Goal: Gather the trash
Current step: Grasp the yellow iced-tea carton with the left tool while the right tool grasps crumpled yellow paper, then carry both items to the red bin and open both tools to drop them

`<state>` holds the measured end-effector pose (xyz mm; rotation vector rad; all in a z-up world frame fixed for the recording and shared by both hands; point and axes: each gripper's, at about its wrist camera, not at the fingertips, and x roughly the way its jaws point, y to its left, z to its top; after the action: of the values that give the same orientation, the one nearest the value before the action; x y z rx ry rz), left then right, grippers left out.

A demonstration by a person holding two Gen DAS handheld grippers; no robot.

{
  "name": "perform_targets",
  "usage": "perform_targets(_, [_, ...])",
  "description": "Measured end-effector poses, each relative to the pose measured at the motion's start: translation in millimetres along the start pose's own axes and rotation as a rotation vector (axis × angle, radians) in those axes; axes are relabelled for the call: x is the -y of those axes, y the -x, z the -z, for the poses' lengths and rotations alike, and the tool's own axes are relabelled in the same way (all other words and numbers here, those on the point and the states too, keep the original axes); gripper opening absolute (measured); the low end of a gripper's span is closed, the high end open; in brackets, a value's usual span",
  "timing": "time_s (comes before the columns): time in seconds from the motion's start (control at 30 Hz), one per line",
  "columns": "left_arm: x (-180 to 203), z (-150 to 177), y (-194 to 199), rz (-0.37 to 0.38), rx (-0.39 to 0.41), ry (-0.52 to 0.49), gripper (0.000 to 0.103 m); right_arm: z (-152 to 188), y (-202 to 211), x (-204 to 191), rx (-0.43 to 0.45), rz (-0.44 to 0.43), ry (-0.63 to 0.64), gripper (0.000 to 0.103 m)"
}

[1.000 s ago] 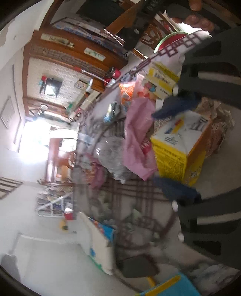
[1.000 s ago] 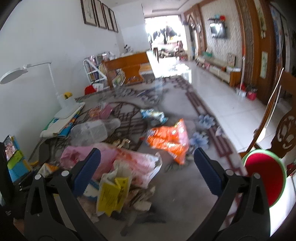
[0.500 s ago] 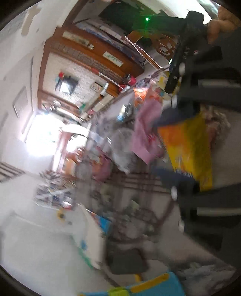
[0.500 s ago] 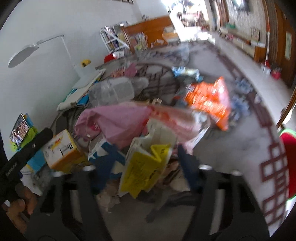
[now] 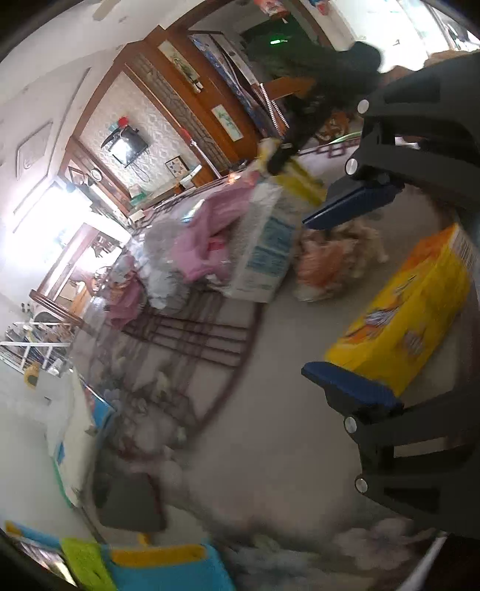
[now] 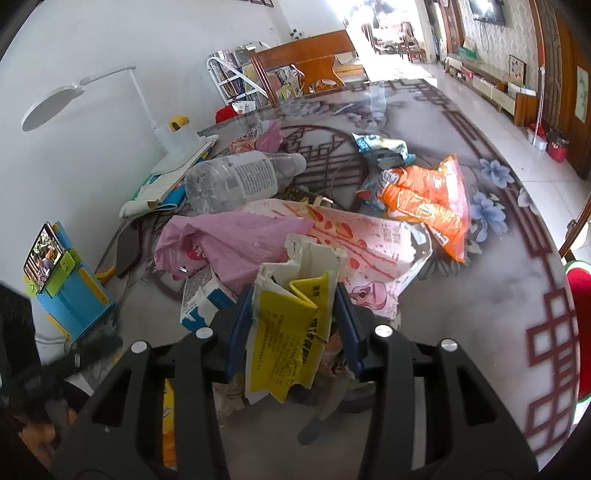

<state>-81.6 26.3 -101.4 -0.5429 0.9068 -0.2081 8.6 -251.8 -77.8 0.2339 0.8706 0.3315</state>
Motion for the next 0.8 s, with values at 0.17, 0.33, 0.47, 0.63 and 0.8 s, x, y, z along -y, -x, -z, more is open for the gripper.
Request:
perform_targets(0.17, [-9, 29, 23, -0.050, -0.022, 0.043, 0.073, -1, 5, 1, 0.013, -0.021, -0.013, 0.043])
perform_targets(0.33, [9, 46, 38, -0.083, -0.024, -0.002, 0.073, -2, 11, 5, 0.024, -0.051, -0.038, 0.043])
perform_targets(0.47, [17, 49, 46, -0.180, 0.045, 0.054, 0.087, -2, 15, 6, 0.027, -0.061, -0.044, 0.043])
perform_targets(0.63, [6, 44, 15, -0.356, 0.021, 0.171, 0.088, -3, 23, 4, 0.042, -0.060, -0.028, 0.043])
perform_targets(0.8, [4, 47, -27, -0.415, -0.062, 0.233, 0.088, -3, 33, 10, 0.066, -0.058, -0.022, 0.043])
